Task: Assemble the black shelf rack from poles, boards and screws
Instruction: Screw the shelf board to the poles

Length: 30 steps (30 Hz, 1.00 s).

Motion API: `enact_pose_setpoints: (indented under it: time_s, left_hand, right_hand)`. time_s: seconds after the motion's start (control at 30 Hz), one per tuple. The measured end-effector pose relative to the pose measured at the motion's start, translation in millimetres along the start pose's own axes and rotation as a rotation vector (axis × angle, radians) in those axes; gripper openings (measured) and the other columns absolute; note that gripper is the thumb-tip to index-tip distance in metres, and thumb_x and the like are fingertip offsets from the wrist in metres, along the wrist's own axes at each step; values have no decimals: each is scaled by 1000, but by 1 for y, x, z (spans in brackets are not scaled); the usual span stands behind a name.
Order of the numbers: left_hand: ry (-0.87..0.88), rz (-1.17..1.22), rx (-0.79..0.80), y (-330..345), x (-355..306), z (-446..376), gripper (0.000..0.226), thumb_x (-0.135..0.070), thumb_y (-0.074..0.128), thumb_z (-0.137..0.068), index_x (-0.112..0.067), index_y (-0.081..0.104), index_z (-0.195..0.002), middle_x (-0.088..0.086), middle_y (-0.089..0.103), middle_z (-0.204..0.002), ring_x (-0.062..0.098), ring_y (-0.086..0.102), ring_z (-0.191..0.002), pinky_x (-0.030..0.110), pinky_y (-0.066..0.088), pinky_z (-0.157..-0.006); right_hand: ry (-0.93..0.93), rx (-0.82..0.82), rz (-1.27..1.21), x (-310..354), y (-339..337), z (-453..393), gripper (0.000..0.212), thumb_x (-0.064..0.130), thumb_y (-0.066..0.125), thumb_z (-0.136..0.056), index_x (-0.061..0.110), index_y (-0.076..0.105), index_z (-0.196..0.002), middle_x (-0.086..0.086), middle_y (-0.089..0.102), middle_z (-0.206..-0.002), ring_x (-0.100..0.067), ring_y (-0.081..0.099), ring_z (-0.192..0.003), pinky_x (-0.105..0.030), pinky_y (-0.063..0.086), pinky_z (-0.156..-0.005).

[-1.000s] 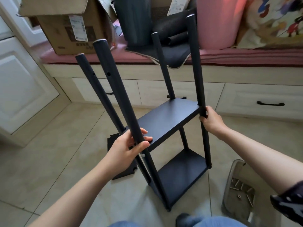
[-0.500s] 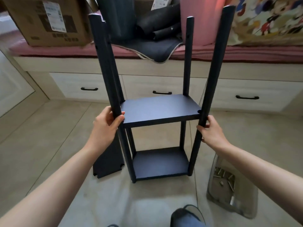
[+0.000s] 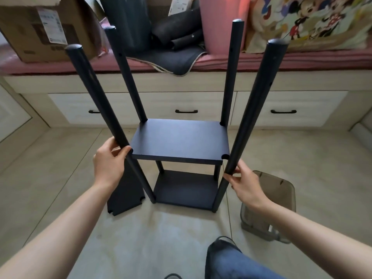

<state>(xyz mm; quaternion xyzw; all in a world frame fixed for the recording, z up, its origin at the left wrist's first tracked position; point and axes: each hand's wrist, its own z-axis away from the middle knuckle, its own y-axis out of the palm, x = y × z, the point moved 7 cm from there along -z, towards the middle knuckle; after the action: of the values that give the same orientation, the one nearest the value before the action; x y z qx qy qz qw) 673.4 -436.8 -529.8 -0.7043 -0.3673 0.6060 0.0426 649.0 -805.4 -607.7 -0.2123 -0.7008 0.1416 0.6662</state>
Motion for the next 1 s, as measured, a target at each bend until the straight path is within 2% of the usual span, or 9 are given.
enact_pose_setpoints:
  time_s: [0.2,0.33,0.43,0.5,0.6,0.7,0.77,0.87,1.0]
  left_hand:
    - [-38,-9,-32,2,-4,9,20,-12,68,-94,-14,66,-114,-6,69,-102,18,68,-103,29,48,-87]
    - [-108,132,-156,-2,-8,39,54,-4,66,-92,-14,48,-142,-6,58,-131,12,56,-123,23,42,-100]
    - [78,111,-258,5,-34,75,48,1,66,-87,-15,49,-129,-4,52,-123,13,53,-117,12,35,-100]
    - [309,24,-134,31,-62,90,47,6,67,-83,-11,54,-125,-4,54,-120,12,51,-116,11,34,-103]
    - [610,-214,185,89,-100,101,58,10,69,-79,-6,57,-134,6,58,-134,22,45,-136,30,28,-119]
    - [785,-454,394,139,-120,102,72,-1,63,-86,-11,37,-153,3,36,-159,22,18,-154,30,-1,-125]
    - [845,-557,443,163,-122,96,76,-8,58,-92,-16,22,-159,-1,19,-166,19,3,-156,29,-8,-123]
    - [876,-629,472,181,-121,90,73,-14,60,-94,-15,25,-158,2,24,-165,22,10,-155,36,3,-124]
    - [929,-724,502,192,-114,96,64,-21,57,-101,-12,28,-157,8,27,-163,29,22,-152,46,17,-123]
  right_hand:
    - [72,31,-36,-5,-2,1,27,12,70,-90,23,57,-111,10,64,-96,0,64,-82,-9,44,-57]
    - [120,39,-66,-7,-2,1,22,16,70,-90,27,56,-104,16,62,-96,-2,64,-82,-10,43,-59]
    - [135,50,-74,-6,-3,2,24,14,70,-90,28,56,-102,19,61,-95,3,61,-84,-6,45,-60]
    - [136,59,-66,-6,-4,1,24,12,70,-90,27,57,-105,18,62,-95,5,60,-85,-4,45,-62]
    - [123,104,-18,-5,-4,1,22,12,66,-92,24,61,-110,11,64,-99,-3,61,-90,-5,43,-67]
    - [104,122,2,-4,-4,0,20,12,65,-93,19,66,-112,6,67,-101,-10,64,-94,-4,41,-68]
    - [83,117,-2,-4,-5,0,22,13,65,-93,20,66,-114,5,68,-103,-11,64,-97,-4,41,-70]
    - [71,120,-29,-7,-4,0,26,15,65,-94,22,65,-119,7,68,-106,-8,63,-101,-9,43,-76]
    - [43,127,-50,-8,-2,4,31,14,62,-95,23,62,-125,11,67,-111,-3,61,-103,-5,44,-80]
